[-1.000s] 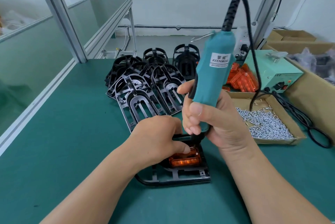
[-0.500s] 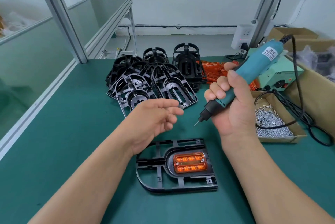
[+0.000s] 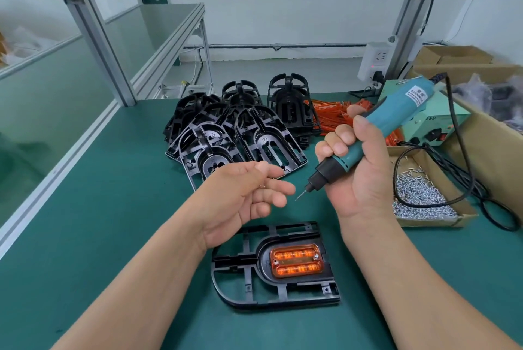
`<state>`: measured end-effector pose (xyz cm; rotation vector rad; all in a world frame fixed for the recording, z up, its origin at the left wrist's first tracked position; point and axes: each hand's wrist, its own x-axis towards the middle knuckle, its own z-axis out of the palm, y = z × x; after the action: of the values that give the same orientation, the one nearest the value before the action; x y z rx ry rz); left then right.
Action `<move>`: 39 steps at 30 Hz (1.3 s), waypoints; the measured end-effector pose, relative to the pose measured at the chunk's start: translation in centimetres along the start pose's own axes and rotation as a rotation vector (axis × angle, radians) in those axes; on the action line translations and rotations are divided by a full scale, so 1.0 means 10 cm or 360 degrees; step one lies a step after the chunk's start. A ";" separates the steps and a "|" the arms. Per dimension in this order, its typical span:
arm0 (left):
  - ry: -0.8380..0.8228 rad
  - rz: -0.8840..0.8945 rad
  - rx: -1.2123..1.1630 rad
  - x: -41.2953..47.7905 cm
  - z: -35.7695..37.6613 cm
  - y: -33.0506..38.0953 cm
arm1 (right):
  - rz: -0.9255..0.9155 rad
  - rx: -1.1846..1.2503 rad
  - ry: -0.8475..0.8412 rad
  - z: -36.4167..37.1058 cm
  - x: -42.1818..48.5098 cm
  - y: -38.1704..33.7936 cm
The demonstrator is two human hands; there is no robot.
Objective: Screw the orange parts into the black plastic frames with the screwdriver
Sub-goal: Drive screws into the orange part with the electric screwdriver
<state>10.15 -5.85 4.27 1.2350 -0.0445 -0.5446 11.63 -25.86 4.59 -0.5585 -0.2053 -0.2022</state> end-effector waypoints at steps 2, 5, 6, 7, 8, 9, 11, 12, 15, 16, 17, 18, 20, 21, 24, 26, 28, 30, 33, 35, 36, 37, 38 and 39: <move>-0.0080 -0.0035 -0.0130 -0.01 -0.01 0.01 | -0.0005 0.0009 0.0018 0.00 0.00 -0.01; -0.0174 -0.0059 -0.0152 -0.04 -0.02 0.02 | -0.0008 0.0013 0.0024 0.00 0.00 -0.01; -0.0176 -0.0063 -0.0124 -0.04 -0.01 0.01 | -0.0007 0.0010 0.0022 0.00 0.00 -0.01; -0.0165 -0.0065 -0.0095 -0.04 -0.01 0.01 | -0.0006 0.0009 0.0019 0.00 0.01 0.00; -0.0144 -0.0063 -0.0070 -0.04 -0.01 0.01 | -0.0005 0.0010 0.0015 0.00 0.01 0.00; -0.0117 -0.0056 -0.0048 -0.03 -0.01 0.01 | -0.0006 0.0014 0.0009 0.00 0.01 0.00; -0.0079 -0.0033 -0.0013 -0.02 -0.01 0.01 | -0.0007 0.0024 -0.0004 0.00 0.01 -0.01; -0.0071 -0.0021 0.0005 -0.02 -0.01 0.00 | -0.0008 0.0027 -0.0010 0.00 0.01 -0.01; -0.0035 0.0018 0.0107 -0.02 -0.01 -0.02 | -0.0008 0.0029 -0.0019 -0.01 0.01 -0.02; -0.0005 0.0033 0.0154 -0.01 -0.02 -0.02 | -0.0010 0.0028 -0.0023 -0.01 0.01 -0.02; 0.0031 0.0049 0.0198 0.00 -0.02 -0.02 | -0.0013 0.0025 -0.0027 -0.01 0.01 -0.02; 0.0063 0.0067 0.0233 0.00 -0.03 -0.03 | -0.0017 0.0024 -0.0028 -0.01 0.01 -0.02; 0.0102 0.0086 0.0266 0.01 -0.04 -0.03 | -0.0026 0.0032 -0.0020 -0.01 0.02 -0.04; 0.0095 0.0081 0.0270 0.01 -0.04 -0.03 | -0.0031 0.0036 -0.0014 -0.02 0.02 -0.04; 0.0004 0.0052 0.0273 0.01 -0.03 -0.03 | -0.0055 0.0036 0.0011 -0.02 0.03 -0.05; -0.0071 0.0039 0.0272 0.00 -0.03 -0.04 | -0.0076 0.0033 0.0025 -0.01 0.04 -0.05; -0.0118 0.0031 0.0313 -0.02 -0.01 -0.05 | -0.0092 0.0032 0.0039 -0.01 0.04 -0.06; -0.0142 0.0043 0.0381 -0.03 0.00 -0.05 | -0.0097 0.0040 0.0038 0.00 0.04 -0.06; -0.0189 0.0054 0.0409 -0.04 0.02 -0.04 | -0.0100 0.0041 0.0012 0.00 0.04 -0.06; -0.0171 0.0069 0.0393 -0.03 0.02 -0.03 | -0.0098 0.0036 0.0000 0.00 0.04 -0.06; -0.0149 0.0080 0.0387 -0.02 0.02 -0.04 | -0.0094 0.0035 -0.0005 0.00 0.04 -0.05; -0.0129 0.0090 0.0384 -0.02 0.02 -0.04 | -0.0090 0.0033 -0.0009 0.00 0.04 -0.05; -0.0115 0.0097 0.0374 -0.01 0.02 -0.04 | -0.0088 0.0030 -0.0013 0.00 0.04 -0.04; -0.0107 0.0098 0.0357 -0.01 0.02 -0.04 | -0.0090 0.0026 -0.0014 0.00 0.03 -0.04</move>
<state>9.88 -6.06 4.03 1.4286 -0.2043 -0.5378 11.87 -26.17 4.89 -0.5376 -0.2313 -0.2524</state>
